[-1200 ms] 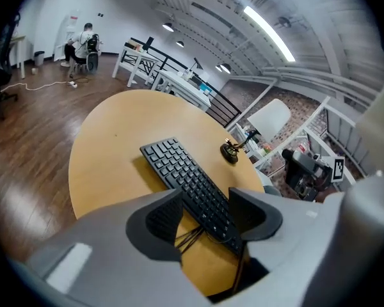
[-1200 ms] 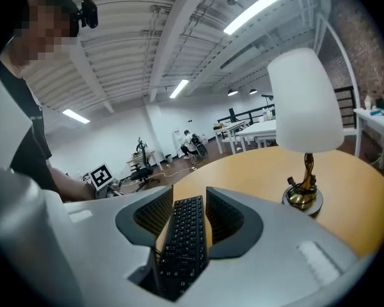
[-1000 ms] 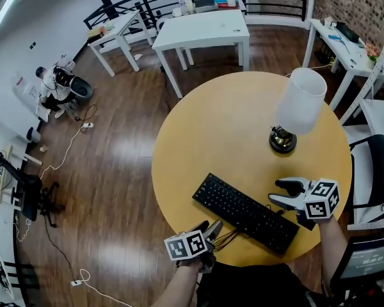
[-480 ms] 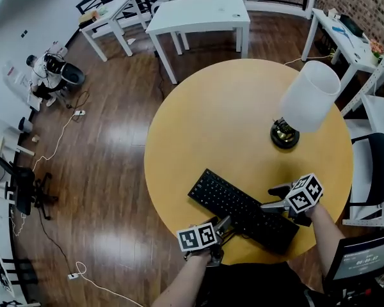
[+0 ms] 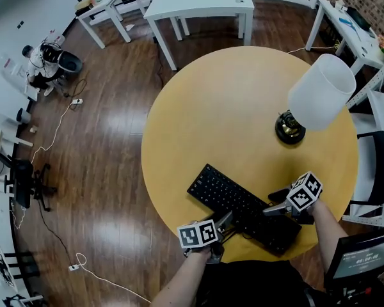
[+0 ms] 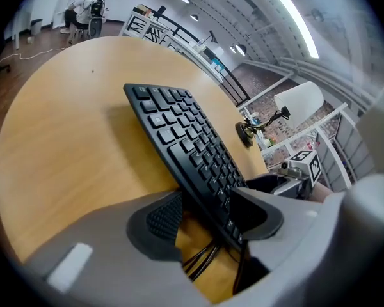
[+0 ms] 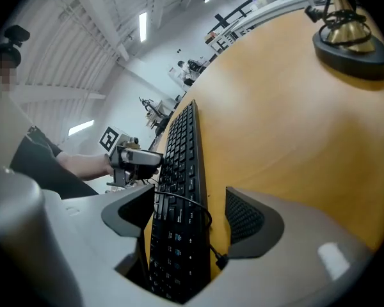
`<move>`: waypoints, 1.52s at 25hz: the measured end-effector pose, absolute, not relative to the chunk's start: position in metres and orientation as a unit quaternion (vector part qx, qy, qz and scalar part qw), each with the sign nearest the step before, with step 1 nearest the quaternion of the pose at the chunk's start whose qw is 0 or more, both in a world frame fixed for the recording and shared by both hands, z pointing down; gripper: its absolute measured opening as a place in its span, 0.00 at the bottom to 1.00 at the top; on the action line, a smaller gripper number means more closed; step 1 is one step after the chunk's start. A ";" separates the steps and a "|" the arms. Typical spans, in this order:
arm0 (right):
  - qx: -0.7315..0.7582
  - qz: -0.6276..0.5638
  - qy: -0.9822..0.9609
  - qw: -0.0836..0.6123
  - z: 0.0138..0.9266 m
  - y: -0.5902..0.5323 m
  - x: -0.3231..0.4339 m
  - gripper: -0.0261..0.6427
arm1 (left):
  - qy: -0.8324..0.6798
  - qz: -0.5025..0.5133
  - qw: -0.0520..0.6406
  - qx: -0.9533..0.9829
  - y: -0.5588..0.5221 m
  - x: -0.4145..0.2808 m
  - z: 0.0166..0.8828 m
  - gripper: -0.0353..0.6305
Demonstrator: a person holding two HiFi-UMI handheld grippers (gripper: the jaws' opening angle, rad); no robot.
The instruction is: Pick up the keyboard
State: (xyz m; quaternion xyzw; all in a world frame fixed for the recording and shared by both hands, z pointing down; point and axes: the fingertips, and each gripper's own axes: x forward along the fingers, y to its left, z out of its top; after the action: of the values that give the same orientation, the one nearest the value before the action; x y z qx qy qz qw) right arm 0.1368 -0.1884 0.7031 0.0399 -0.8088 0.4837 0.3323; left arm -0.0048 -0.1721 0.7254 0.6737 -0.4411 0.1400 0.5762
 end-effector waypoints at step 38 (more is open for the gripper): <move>-0.053 0.554 -0.749 0.360 0.720 -0.155 0.119 0.27 | -0.362 0.069 0.637 0.677 -0.172 -0.008 0.737 0.48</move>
State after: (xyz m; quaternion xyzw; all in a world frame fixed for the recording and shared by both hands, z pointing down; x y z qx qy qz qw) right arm 0.1187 -0.1549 0.7195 -0.0529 -0.7491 0.5536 0.3599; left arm -0.0077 -0.1719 0.7369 0.6765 -0.3622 0.0691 0.6374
